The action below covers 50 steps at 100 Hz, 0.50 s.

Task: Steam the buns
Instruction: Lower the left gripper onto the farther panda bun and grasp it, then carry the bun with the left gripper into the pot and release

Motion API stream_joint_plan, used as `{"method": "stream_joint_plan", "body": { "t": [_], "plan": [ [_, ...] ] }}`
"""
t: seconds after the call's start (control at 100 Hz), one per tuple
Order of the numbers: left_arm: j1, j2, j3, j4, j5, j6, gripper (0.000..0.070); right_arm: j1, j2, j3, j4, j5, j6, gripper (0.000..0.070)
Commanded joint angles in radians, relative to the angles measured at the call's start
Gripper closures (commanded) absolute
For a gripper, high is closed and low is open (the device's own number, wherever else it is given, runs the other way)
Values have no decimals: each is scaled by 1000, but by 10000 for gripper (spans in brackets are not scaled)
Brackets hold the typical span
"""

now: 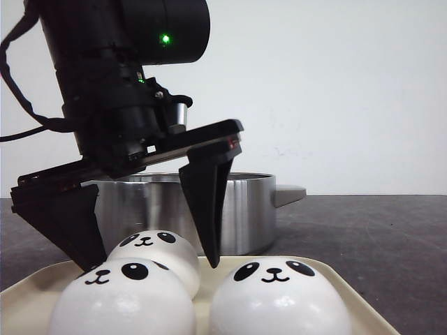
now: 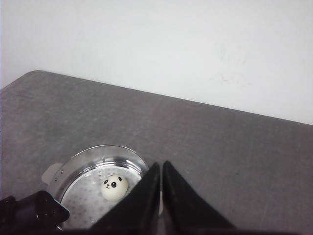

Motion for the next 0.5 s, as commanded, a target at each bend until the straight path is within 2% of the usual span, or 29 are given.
{"method": "stream_joint_plan", "body": {
  "t": [0.0,0.05,0.16,0.27,0.34,0.43,0.49],
  "plan": [
    [-11,25,14,1,-6,-5,72,11,8,19,2,2,13,700],
    [-11,28,14,-2,-6,-5,86,11,8,19,-2,2,13,700],
    [-12,31,14,-10,-6,-4,192,11,8,19,-14,2,13,700],
    [-13,32,14,-8,-6,-4,262,11,8,19,-23,2,13,700],
    [-13,32,14,-8,-6,0,408,11,8,19,-24,4,13,700],
    [-13,32,14,-14,-6,14,685,11,8,19,-24,5,13,700],
    [-13,32,14,-22,-6,27,700,11,9,19,-24,5,13,700]
  ]
}}
